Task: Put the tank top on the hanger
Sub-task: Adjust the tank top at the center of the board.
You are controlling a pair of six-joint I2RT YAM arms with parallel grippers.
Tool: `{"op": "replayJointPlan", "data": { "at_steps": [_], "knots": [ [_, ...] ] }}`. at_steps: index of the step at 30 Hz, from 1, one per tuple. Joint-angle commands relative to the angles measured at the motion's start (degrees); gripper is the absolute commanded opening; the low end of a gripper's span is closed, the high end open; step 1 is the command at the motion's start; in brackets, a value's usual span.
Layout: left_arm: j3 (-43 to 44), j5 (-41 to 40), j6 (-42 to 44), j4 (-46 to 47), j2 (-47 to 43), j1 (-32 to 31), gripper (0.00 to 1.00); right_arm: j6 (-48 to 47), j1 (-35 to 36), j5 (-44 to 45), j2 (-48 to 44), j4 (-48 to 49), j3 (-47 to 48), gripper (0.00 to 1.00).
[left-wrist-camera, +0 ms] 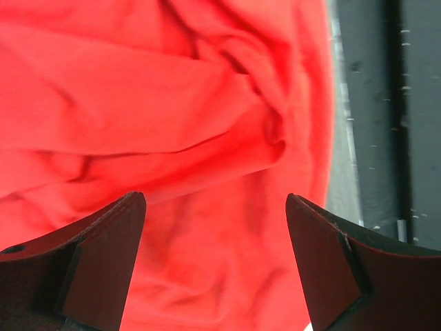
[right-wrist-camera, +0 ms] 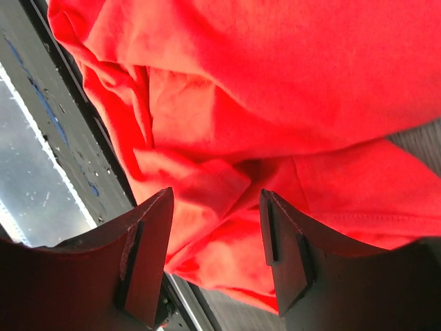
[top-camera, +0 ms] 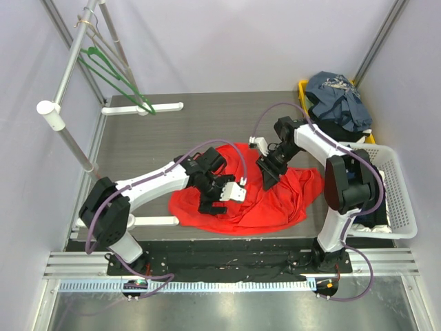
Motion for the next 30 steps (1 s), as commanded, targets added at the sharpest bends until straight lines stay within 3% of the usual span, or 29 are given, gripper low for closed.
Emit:
{"op": "replayJointPlan", "data": {
  "at_steps": [1, 4, 9, 15, 21, 25, 30],
  "knots": [
    [0.0, 4.6, 2.7, -3.9, -0.3, -1.7, 0.88, 0.8, 0.0, -4.1, -0.5, 1.7, 0.1, 0.61],
    [-0.5, 4.3, 2.8, -3.8, 0.5, -3.1, 0.87, 1.7, 0.0, -3.8, -0.1, 3.3, -1.2, 0.59],
    [-1.4, 3.5, 2.5, -3.2, 2.6, -5.4, 0.80, 2.1, 0.0, -3.1, 0.3, 3.8, -1.7, 0.35],
    [-1.7, 3.1, 2.1, -2.6, 4.1, -6.7, 0.60, 2.0, 0.0, -1.3, -0.8, 3.9, -2.2, 0.12],
    [-1.3, 2.2, 0.7, -1.1, 5.5, -7.2, 0.43, 2.3, 0.0, -0.7, -1.5, 4.0, -2.4, 0.06],
    [-1.1, 1.8, -0.3, 0.1, 6.5, -7.1, 0.14, 2.4, -0.1, -0.6, -2.0, 4.2, -2.8, 0.02],
    [-1.0, 1.4, -0.9, 1.0, 7.4, -7.2, 0.08, 2.3, -0.1, -0.2, -2.6, 4.4, -3.2, 0.01]
  ]
}}
